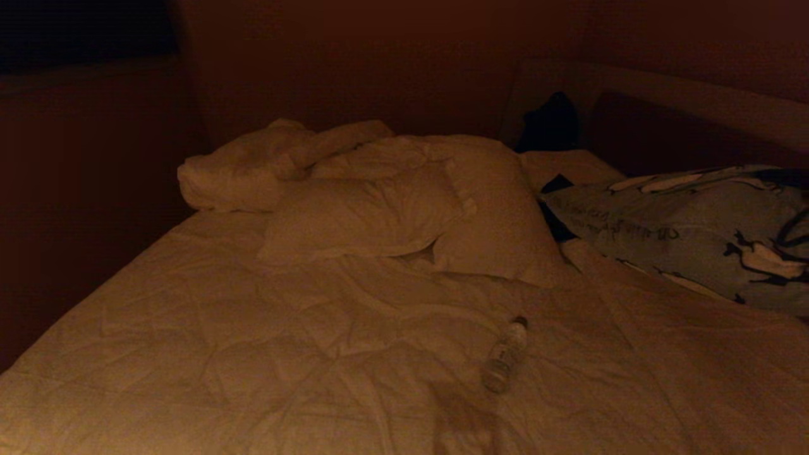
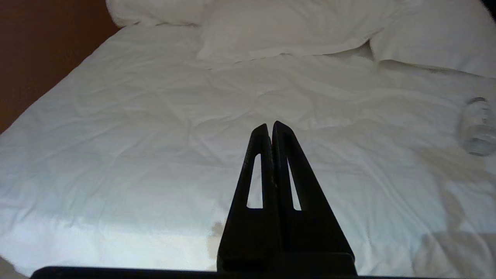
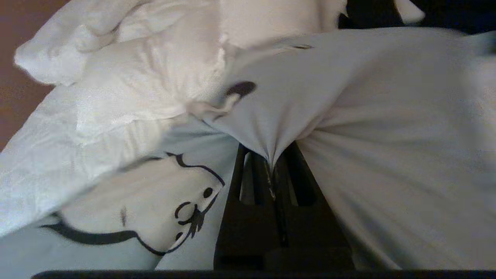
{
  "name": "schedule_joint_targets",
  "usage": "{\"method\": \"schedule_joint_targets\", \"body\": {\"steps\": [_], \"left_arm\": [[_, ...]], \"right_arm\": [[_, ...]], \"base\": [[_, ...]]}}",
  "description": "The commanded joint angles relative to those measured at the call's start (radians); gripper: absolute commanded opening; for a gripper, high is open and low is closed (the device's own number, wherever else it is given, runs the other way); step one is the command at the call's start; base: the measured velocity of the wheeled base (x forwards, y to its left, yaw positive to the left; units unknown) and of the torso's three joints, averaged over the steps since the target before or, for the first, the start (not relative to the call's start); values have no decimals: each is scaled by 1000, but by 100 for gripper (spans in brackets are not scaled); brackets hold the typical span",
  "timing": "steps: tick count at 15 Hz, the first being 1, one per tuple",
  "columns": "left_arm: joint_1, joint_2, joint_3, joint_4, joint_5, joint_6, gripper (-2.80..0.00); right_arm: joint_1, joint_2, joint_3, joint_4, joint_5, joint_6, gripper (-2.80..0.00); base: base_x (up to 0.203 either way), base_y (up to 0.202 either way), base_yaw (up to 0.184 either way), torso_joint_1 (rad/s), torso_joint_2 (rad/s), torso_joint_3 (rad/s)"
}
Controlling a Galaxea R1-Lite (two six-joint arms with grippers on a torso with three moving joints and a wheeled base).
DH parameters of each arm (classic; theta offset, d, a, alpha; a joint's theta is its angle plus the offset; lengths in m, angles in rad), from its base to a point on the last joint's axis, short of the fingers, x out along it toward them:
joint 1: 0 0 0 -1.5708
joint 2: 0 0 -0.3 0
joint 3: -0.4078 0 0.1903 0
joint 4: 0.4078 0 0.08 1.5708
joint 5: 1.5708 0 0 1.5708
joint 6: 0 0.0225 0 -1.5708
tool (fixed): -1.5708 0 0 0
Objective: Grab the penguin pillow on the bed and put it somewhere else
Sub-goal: Move to the head of the bed
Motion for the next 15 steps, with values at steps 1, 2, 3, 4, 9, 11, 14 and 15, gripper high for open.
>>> {"method": "schedule_joint_targets", "body": {"steps": [1, 2, 3, 4, 9, 11, 14, 15], "left_arm": [[1, 0, 0, 0, 1, 0, -280], [1, 0, 0, 0, 1, 0, -280], [0, 0, 0, 0, 1, 0, -280], [1, -1, 0, 0, 1, 0, -280], [1, 0, 0, 0, 1, 0, -280], [0, 0, 0, 0, 1, 0, -280], [0, 0, 0, 0, 1, 0, -280], [0, -1, 0, 0, 1, 0, -280]], "right_arm": [[-8, 29, -15, 0, -3, 2, -280], [-18, 46, -26, 1, -5, 3, -280], [-28, 64, -41, 2, -6, 4, -280], [-42, 90, -63, 4, -8, 12, -280], [-64, 215, -266, 196, -9, 110, -280], [-81, 243, -295, 235, 4, 116, -280], [-81, 230, -282, 235, 4, 115, -280], [-83, 228, -283, 235, 4, 114, -280]], "base": [[0, 0, 0, 0, 0, 0], [0, 0, 0, 0, 0, 0], [0, 0, 0, 0, 0, 0], [0, 0, 0, 0, 0, 0], [0, 0, 0, 0, 0, 0], [0, 0, 0, 0, 0, 0], [0, 0, 0, 0, 0, 0], [0, 0, 0, 0, 0, 0]]}}
